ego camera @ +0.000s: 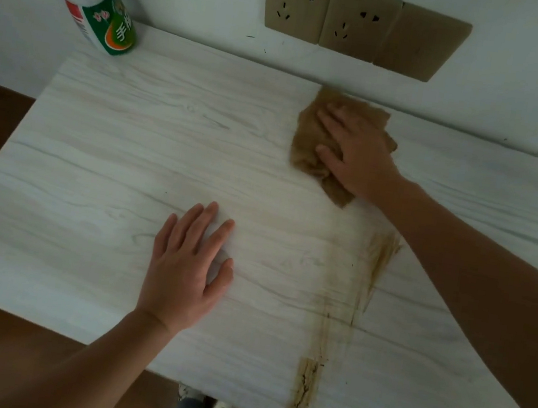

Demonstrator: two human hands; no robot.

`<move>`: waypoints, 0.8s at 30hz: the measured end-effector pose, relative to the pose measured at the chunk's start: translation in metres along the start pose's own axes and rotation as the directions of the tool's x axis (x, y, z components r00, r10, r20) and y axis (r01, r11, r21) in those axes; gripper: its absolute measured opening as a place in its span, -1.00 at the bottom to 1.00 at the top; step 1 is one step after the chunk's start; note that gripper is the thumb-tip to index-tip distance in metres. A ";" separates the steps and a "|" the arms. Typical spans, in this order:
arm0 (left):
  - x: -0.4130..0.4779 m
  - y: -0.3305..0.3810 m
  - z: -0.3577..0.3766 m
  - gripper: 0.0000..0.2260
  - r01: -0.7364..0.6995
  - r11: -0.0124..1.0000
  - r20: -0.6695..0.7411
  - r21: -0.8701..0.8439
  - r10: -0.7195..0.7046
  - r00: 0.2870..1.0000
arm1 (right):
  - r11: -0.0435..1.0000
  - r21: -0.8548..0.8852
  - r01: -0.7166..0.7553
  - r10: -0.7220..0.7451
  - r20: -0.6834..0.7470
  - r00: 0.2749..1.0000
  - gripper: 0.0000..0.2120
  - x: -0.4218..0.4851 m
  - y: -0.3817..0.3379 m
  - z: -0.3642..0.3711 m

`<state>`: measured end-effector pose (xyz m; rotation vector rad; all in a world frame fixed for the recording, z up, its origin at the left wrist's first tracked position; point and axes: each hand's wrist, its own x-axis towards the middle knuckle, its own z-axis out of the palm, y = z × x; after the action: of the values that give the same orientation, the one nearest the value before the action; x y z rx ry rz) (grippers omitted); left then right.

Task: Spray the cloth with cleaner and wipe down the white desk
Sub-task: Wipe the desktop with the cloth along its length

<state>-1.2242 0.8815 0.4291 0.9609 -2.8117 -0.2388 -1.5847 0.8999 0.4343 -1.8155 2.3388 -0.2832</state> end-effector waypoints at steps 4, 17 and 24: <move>-0.001 0.000 0.001 -0.50 -0.002 1.000 -0.019 -0.011 0.002 1.000 | 0.975 0.036 -0.221 0.224 -0.081 0.971 -0.39 0.029 -0.001 -0.001; -0.001 0.001 -0.002 -0.49 0.007 1.000 0.029 -0.001 -0.007 1.000 | 0.941 -0.054 0.335 -0.333 0.044 0.942 -0.52 -0.047 -0.027 0.010; -0.001 0.003 -0.001 -0.49 -0.006 1.000 -0.039 -0.016 0.005 0.999 | 0.986 0.029 -0.167 0.169 -0.139 0.976 -0.50 -0.022 0.031 -0.009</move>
<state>-1.2246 0.8840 0.4306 0.9443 -2.7729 -0.2387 -1.6107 0.9297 0.4358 -1.6262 2.5577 -0.4190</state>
